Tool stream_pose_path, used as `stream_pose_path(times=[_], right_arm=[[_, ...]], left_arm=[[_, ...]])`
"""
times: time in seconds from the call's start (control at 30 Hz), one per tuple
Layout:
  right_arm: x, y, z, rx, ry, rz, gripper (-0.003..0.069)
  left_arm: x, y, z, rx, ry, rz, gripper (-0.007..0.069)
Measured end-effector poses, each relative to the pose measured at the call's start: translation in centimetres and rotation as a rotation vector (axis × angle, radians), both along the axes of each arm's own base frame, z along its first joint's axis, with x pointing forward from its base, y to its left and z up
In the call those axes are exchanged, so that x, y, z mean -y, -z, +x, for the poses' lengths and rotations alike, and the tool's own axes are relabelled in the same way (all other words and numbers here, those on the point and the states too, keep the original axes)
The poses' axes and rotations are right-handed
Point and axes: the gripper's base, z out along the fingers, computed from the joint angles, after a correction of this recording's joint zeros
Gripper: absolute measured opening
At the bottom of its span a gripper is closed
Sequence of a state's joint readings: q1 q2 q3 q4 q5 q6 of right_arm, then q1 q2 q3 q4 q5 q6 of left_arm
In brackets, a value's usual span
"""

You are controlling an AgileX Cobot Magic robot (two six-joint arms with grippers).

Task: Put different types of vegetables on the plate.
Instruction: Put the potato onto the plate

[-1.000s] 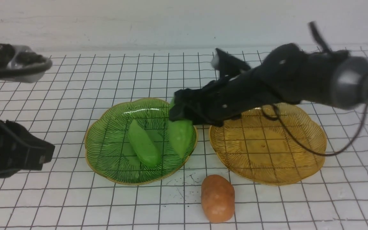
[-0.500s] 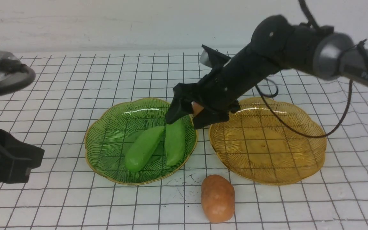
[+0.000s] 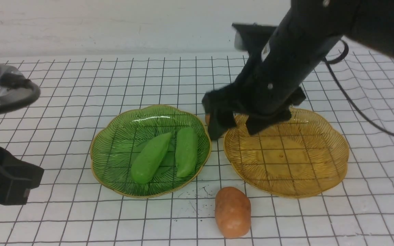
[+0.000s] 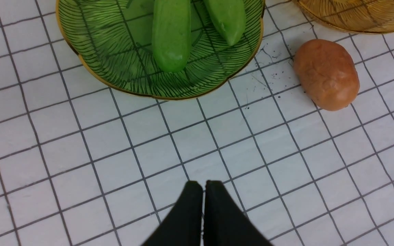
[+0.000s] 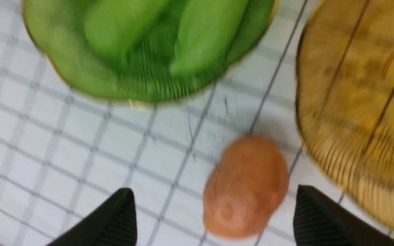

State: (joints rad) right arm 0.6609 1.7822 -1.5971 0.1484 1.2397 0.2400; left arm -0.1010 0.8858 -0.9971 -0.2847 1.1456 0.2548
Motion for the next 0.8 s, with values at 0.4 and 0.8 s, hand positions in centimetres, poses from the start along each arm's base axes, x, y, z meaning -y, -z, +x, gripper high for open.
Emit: stream_pose_path(times=[0.4,0.8], right_arm=[[-2.4,8.2,-0.1,-0.154,0.020,-0.176,0.0557],[-2.6,10.6,0.5,-0.186,0.084,-0.226,0.0557]], left_arm=[[-0.3,0.1,0.0,0.005,-0.005,0.041,-0.0008],[-0.3,0.1,0.1,0.005,-0.005,0.043,-0.0008]])
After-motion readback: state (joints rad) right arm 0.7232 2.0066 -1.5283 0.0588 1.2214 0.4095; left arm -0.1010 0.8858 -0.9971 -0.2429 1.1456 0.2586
